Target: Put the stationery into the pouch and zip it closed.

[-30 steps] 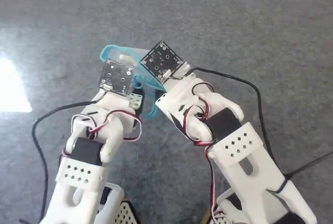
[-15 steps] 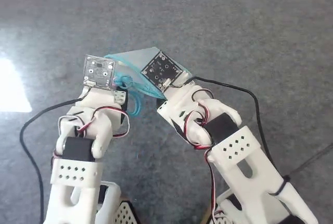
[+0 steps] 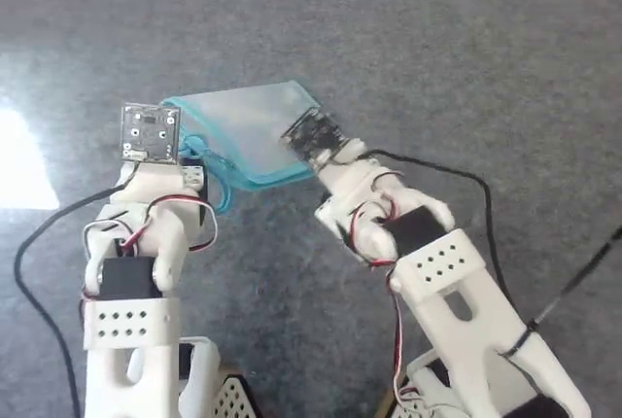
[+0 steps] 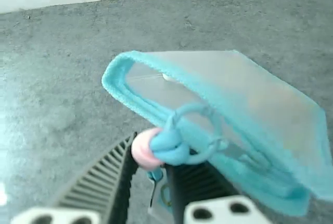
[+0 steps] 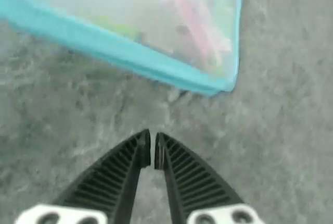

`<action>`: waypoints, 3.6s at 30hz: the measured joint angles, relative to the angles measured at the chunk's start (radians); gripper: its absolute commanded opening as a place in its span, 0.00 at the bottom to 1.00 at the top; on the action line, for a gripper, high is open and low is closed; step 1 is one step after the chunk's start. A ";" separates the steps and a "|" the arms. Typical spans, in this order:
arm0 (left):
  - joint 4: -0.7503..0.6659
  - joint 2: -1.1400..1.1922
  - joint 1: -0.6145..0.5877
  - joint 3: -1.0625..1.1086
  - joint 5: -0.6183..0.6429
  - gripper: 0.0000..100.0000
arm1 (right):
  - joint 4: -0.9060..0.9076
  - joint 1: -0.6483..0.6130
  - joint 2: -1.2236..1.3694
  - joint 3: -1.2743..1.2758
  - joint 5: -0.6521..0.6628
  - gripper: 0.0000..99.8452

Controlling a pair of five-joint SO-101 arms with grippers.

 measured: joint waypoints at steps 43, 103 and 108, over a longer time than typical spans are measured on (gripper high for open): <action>0.184 0.000 0.066 -0.095 -0.023 0.01 | -0.150 -0.319 -0.055 0.035 0.133 0.16; 0.483 0.258 0.235 -0.572 -0.080 0.01 | -0.244 -0.287 -0.258 0.075 0.078 0.19; 0.483 0.258 0.235 -0.572 -0.097 0.01 | -0.245 -0.273 -0.169 0.058 0.078 0.18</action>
